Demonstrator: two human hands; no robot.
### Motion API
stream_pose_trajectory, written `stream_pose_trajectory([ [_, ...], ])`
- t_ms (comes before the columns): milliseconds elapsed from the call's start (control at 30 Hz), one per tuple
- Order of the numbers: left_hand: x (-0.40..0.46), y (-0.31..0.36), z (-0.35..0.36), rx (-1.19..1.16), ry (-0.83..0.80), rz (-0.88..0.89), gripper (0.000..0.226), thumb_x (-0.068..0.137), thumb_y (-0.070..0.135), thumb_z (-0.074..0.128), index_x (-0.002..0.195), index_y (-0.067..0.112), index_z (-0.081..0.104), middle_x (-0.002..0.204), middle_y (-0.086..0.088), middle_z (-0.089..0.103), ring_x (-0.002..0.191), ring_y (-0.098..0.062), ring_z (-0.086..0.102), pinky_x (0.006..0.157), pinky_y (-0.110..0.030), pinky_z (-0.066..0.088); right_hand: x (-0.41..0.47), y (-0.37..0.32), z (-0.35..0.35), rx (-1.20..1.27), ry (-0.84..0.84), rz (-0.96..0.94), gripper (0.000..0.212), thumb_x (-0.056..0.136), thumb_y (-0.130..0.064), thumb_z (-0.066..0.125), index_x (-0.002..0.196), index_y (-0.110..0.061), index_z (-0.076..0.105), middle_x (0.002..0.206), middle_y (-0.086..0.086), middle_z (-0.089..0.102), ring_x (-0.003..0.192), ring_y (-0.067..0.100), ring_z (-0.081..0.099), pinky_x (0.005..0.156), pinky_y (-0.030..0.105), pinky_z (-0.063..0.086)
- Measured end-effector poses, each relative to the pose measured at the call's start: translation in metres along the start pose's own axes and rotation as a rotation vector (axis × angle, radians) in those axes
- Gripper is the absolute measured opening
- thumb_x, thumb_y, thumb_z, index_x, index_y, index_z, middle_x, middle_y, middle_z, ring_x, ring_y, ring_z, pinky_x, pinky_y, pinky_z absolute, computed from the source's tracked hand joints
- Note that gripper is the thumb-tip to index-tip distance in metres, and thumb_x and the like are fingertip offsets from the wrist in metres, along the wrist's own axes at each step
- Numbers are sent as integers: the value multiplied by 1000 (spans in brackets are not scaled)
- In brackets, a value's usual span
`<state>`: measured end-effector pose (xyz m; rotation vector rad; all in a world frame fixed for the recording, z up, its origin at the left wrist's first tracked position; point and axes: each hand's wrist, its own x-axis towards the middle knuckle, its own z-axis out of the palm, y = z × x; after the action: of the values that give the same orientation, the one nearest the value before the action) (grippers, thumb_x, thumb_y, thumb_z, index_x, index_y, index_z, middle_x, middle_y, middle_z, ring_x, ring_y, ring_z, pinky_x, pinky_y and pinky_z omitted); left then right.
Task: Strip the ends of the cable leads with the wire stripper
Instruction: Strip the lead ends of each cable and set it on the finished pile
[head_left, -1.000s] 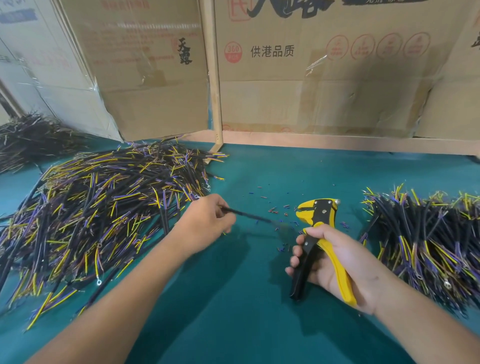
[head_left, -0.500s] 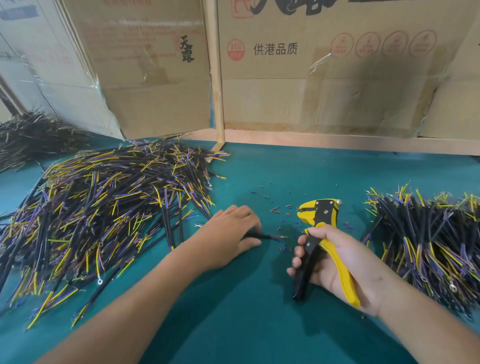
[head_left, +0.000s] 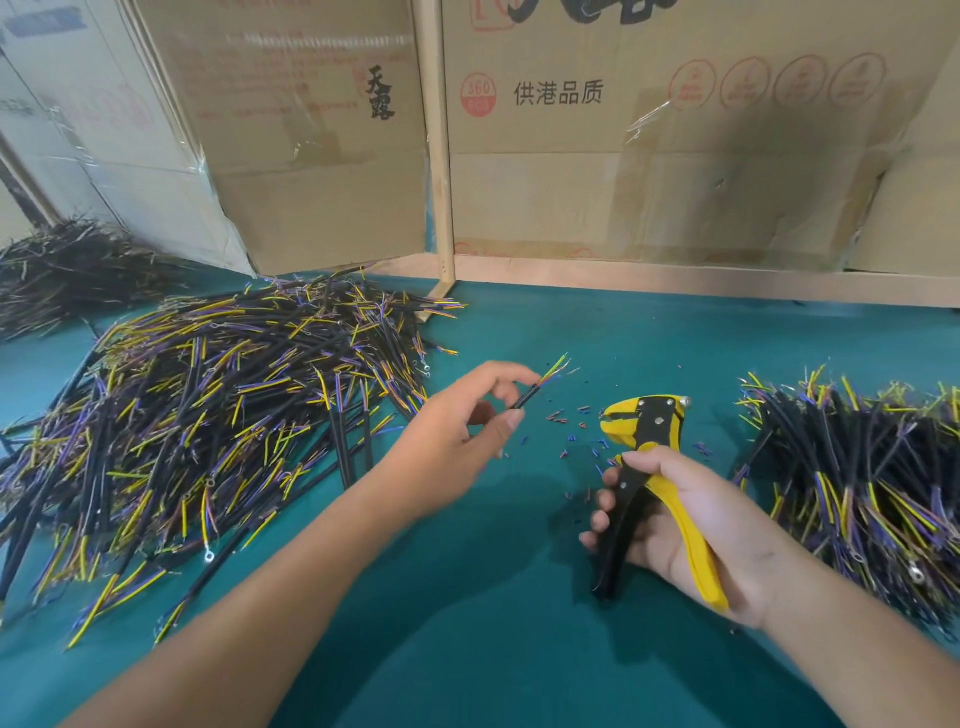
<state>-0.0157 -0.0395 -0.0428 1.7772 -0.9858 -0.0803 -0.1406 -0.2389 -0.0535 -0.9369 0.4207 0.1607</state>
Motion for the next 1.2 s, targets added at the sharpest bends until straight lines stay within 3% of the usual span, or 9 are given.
stream_pose_trajectory([
  [167,-1,6,1,-179,-10,-10,32,98,14,51,119,38,55,105,9,46,65,-13,43,46,-22,35,-1,-1,3,-3,26,0,24,94,-23,55,84,-2,60,72,16,55,61,31,57,68,47,58],
  [300,0,8,2,-193,30,-6,27,98,18,53,115,39,57,96,9,48,61,-17,34,48,-22,30,1,1,0,-1,-5,-3,23,77,-25,65,80,-3,62,72,16,55,61,32,58,66,47,59],
  [433,-1,8,4,-128,47,-30,18,97,23,54,105,38,60,86,16,51,55,-21,34,48,-37,29,5,2,-1,3,-8,4,24,71,-27,68,74,-4,65,71,15,55,60,31,58,65,47,59],
  [600,-3,9,7,-53,10,-21,24,101,22,49,113,41,56,84,14,54,52,-12,43,53,-20,38,6,2,-3,-2,-28,-13,23,72,-27,68,72,-4,67,72,16,56,61,32,59,66,48,59],
  [733,-4,11,4,-41,-14,-8,31,103,18,46,118,44,53,88,11,55,53,-14,39,53,-24,37,9,4,-7,-4,-47,-10,23,71,-28,69,67,-6,71,71,16,57,60,32,60,67,48,59],
  [933,-5,11,5,21,-23,20,27,101,19,47,120,39,54,84,15,48,54,-11,31,51,-20,29,21,7,-16,-14,-36,40,43,42,-32,93,70,-7,74,70,15,59,61,33,62,70,51,57],
  [1200,-3,12,2,118,31,28,14,100,20,52,110,29,57,69,15,46,54,-6,34,52,-18,29,1,2,-10,-189,-306,-45,34,77,-32,82,91,-5,66,76,16,53,67,33,55,72,52,54],
])
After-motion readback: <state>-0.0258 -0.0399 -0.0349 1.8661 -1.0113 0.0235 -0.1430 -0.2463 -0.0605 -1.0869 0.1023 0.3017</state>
